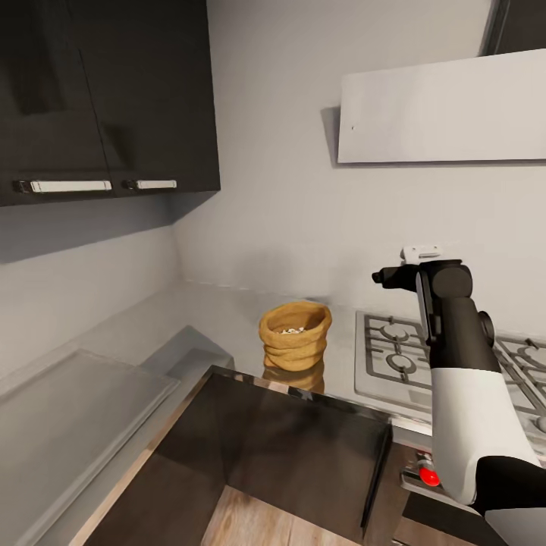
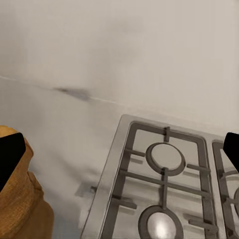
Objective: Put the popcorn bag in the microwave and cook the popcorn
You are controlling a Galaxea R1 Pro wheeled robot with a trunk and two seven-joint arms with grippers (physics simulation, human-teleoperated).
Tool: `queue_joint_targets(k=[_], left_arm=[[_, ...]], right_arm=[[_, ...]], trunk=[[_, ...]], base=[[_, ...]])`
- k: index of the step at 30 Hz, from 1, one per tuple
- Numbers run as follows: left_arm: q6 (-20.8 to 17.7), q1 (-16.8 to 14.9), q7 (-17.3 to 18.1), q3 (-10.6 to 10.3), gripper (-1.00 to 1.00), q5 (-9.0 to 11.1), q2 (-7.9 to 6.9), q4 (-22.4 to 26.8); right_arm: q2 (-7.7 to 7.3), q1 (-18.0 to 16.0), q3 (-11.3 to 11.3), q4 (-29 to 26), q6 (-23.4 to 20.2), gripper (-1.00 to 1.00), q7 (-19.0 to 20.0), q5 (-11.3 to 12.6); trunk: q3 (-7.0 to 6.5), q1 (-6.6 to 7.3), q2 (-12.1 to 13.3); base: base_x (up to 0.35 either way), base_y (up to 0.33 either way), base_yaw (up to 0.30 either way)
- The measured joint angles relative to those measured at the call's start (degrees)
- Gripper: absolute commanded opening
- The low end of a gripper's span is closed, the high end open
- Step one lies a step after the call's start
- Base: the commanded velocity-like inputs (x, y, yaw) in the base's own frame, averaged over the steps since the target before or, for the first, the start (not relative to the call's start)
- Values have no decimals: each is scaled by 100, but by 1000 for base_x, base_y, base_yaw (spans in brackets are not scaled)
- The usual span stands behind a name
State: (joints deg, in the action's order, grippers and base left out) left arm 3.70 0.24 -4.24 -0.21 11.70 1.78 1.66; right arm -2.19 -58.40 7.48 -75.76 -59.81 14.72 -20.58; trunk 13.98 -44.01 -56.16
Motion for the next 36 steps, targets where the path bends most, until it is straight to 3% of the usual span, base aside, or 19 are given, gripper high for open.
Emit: queue_joint_targets(k=[22,36], left_arm=[[9,0,0,0,100,-9,4,-1],[7,0,0,-8,100,-2,4,0]], right_arm=[[-22,0,5,224,0,100,-5,-22],[-8,1,3,222,-2,100,-53,-51]], trunk=[[0,0,0],[0,0,0]], base=[[0,60,-4],[0,1,-229]])
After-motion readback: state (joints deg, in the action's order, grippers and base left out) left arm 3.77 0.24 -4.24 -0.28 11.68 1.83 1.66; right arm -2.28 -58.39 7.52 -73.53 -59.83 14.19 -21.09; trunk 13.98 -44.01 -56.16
